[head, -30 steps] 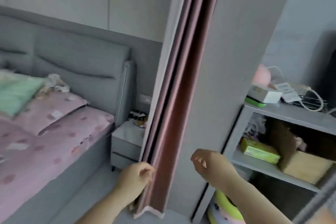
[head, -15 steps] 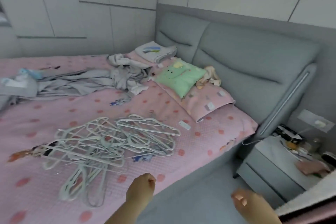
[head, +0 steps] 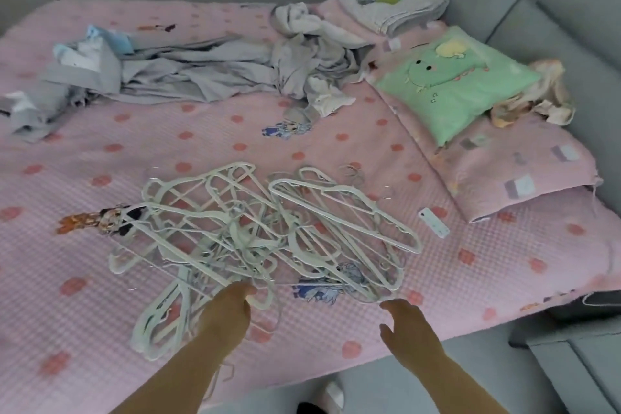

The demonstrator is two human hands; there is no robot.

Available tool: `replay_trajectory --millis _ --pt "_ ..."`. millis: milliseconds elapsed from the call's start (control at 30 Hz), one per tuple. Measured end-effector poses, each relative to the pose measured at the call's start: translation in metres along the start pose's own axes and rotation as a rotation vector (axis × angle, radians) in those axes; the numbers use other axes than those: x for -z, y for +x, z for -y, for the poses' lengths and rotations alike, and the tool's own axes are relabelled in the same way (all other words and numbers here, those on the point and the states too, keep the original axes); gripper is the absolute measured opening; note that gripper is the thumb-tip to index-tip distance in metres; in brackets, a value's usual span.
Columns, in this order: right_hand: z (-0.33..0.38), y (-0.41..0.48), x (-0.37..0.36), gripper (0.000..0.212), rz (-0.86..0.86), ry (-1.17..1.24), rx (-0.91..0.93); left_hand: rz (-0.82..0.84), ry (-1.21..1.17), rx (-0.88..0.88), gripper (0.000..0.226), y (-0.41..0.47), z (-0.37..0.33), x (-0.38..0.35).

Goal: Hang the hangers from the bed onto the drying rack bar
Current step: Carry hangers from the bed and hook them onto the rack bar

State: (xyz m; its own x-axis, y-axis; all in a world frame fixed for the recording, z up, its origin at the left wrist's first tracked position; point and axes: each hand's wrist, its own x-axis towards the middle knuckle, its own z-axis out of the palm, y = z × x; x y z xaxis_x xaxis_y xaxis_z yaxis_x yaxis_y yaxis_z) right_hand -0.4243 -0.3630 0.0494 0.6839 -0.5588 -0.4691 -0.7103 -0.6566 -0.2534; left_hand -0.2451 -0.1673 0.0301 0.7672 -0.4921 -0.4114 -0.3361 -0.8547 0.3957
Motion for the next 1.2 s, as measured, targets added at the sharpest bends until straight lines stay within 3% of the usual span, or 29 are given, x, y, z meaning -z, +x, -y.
replay_trajectory --millis 267,533,733,867,967,1100,1200 --pt "-0.044 0.142 0.058 0.038 0.051 -0.116 0.0 0.087 0.183 0.077 0.054 0.072 -0.043 -0.025" --pt "-0.061 0.236 0.053 0.051 0.133 -0.136 -0.09 0.208 0.299 0.15 0.06 0.109 -0.042 -0.042" --pt "-0.07 0.259 0.053 0.065 0.232 0.134 -0.294 0.275 0.323 0.193 0.061 0.121 -0.051 -0.043" --pt "-0.066 0.261 0.053 0.036 0.387 0.026 -0.212 0.286 0.327 0.199 0.062 0.126 -0.052 -0.041" --pt "-0.057 0.251 0.053 0.03 0.424 -0.019 -0.119 0.285 0.329 0.184 0.062 0.124 -0.051 -0.039" --pt "-0.05 0.233 0.054 0.025 0.239 -0.176 -0.067 0.297 0.319 0.169 0.064 0.123 -0.051 -0.035" --pt "-0.051 0.223 0.059 0.008 0.113 -0.042 -0.126 0.304 0.318 0.151 0.062 0.122 -0.052 -0.031"
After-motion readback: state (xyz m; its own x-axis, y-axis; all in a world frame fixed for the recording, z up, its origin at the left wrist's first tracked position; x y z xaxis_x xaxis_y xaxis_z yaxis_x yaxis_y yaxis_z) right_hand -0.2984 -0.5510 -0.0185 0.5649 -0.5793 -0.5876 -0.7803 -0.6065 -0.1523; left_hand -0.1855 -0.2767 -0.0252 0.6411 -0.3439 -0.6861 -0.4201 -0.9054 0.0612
